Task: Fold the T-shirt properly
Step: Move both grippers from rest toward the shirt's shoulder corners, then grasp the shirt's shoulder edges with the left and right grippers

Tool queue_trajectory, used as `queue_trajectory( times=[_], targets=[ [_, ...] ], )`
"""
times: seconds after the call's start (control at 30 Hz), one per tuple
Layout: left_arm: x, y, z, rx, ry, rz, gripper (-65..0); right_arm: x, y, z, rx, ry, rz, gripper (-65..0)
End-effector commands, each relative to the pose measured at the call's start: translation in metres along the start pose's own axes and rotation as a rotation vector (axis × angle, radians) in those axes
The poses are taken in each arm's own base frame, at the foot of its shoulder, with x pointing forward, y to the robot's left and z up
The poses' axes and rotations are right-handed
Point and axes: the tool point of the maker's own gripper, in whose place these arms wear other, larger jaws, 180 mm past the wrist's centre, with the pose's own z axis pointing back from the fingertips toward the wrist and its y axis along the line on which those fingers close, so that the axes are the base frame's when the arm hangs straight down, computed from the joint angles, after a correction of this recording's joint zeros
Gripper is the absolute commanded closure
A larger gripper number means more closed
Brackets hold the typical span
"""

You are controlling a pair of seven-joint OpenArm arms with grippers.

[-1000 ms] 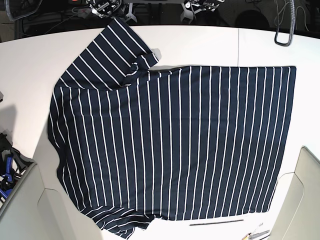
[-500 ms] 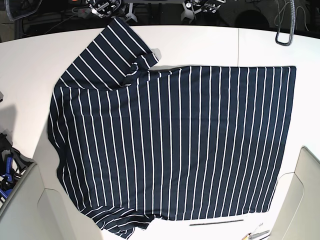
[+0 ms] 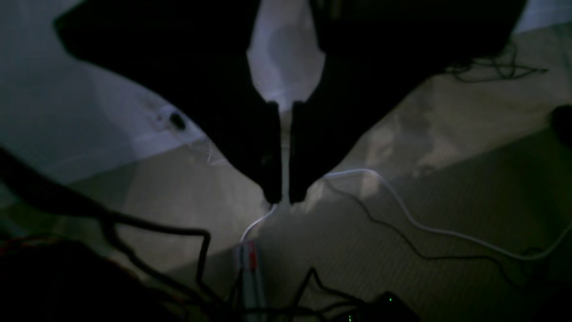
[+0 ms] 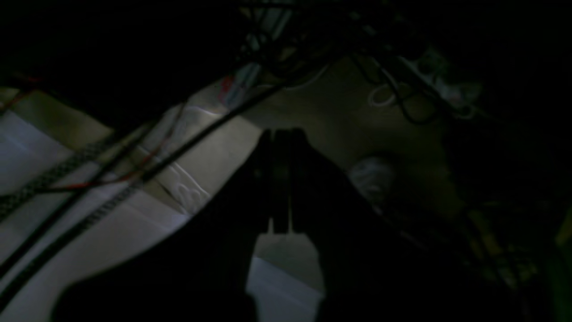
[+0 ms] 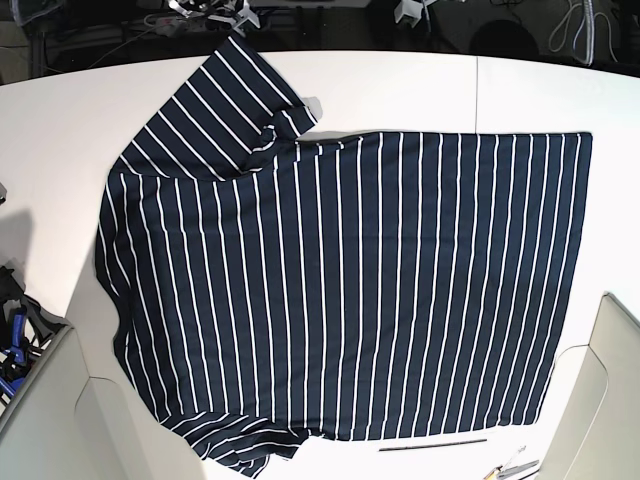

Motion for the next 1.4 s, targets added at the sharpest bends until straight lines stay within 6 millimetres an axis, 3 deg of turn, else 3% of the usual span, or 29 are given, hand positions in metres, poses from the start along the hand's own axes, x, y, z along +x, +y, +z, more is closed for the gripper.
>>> queue_trajectory(
  times=[0.0, 0.3, 0.5, 0.67, 0.97, 1.07, 1.27, 1.37],
  targets=[
    [-0.006, 0.004, 0.003, -0.001, -0.004, 0.017, -6.2, -0.004, -0.002, 0.002, 0.005, -0.005, -0.018, 0.0],
    [-0.031, 0.012, 0.028, -0.017, -0.078, 0.123, -6.1, -0.051, 0.002, 0.035, 0.026, -0.015, -0.067, 0.0],
    [-0.046, 0.019, 0.052, 0.005, -0.118, 0.178, -6.2, -0.073, 0.018, 0.076, 0.066, -0.076, -0.039, 0.0],
    [-0.053, 0.021, 0.081, 0.012, -0.159, 0.164, -6.1, -0.079, 0.035, 0.119, 0.084, -0.142, 0.009, 0.0],
    [-0.061, 0.028, 0.143, 0.051, -0.238, 0.091, -6.3, -0.041, 0.01, 0.206, 0.025, -0.328, -0.08, 0.0],
    [-0.044, 0.039, 0.17, 0.085, -0.315, 0.095, -6.3, -0.022, -0.001, 0.234, 0.023, -0.409, -0.101, 0.0],
    [-0.009, 0.08, 0.221, 0.189, -0.413, 0.117, -6.4, 0.019, -0.033, 0.29, -0.006, -0.593, -0.17, 0.0],
    [0.007, 0.099, 0.246, 0.243, -0.482, 0.128, -13.1, 0.035, -0.053, 0.315, -0.047, -0.683, -0.203, 0.0]
  ],
)
